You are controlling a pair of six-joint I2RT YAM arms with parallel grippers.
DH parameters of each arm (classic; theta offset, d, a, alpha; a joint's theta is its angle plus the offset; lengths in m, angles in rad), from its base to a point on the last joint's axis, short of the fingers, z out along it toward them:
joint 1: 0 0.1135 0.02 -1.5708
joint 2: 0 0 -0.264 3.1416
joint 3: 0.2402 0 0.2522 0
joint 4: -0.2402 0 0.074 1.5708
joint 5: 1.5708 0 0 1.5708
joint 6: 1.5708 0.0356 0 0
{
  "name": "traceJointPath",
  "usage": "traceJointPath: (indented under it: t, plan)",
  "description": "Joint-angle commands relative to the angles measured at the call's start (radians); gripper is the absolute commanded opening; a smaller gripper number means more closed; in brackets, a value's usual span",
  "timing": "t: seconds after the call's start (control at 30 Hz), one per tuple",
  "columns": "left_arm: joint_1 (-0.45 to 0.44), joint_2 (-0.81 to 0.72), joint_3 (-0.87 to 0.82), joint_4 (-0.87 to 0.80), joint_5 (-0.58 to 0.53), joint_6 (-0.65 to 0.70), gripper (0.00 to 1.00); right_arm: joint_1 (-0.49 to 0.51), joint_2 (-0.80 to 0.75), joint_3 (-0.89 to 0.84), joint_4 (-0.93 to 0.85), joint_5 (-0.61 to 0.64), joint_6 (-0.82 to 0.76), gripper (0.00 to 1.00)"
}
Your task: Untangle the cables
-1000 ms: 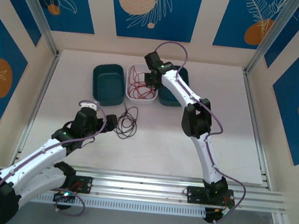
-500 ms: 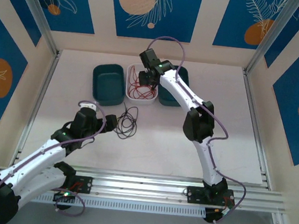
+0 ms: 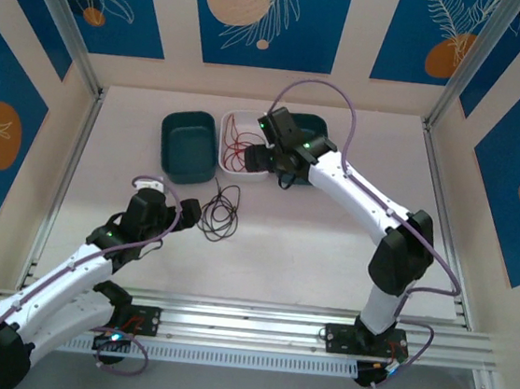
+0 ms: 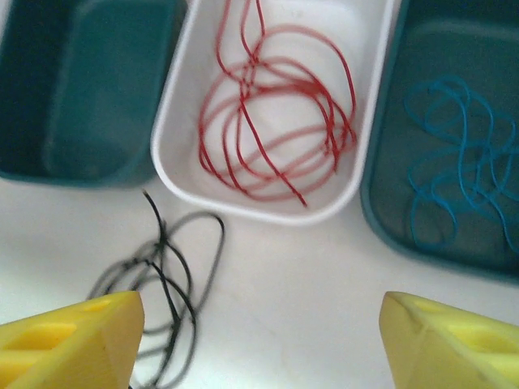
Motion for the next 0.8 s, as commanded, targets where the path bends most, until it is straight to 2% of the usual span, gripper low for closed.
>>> traceJointPath:
  t: [0.0,0.17,0.3,0.53,0.77]
  plan:
    - [0.012,-0.005,-0.017,-0.004,-0.028,-0.02,1.0,0.016,-0.07,-0.108,0.017,-0.059,0.095,0.8]
    - [0.011,0.006,-0.024,0.004,-0.057,-0.041,1.0,0.061,-0.101,-0.247,0.035,-0.144,0.186,0.81]
    - [0.011,0.025,-0.018,0.003,-0.061,-0.05,1.0,0.104,-0.063,-0.292,0.058,-0.211,0.228,0.77]
    - [0.011,0.082,-0.026,0.026,-0.03,-0.085,1.0,0.134,0.049,-0.245,0.079,-0.288,0.229,0.72]
    - [0.011,0.111,-0.028,0.06,0.006,-0.068,1.0,0.131,0.16,-0.165,0.068,-0.323,0.221,0.57]
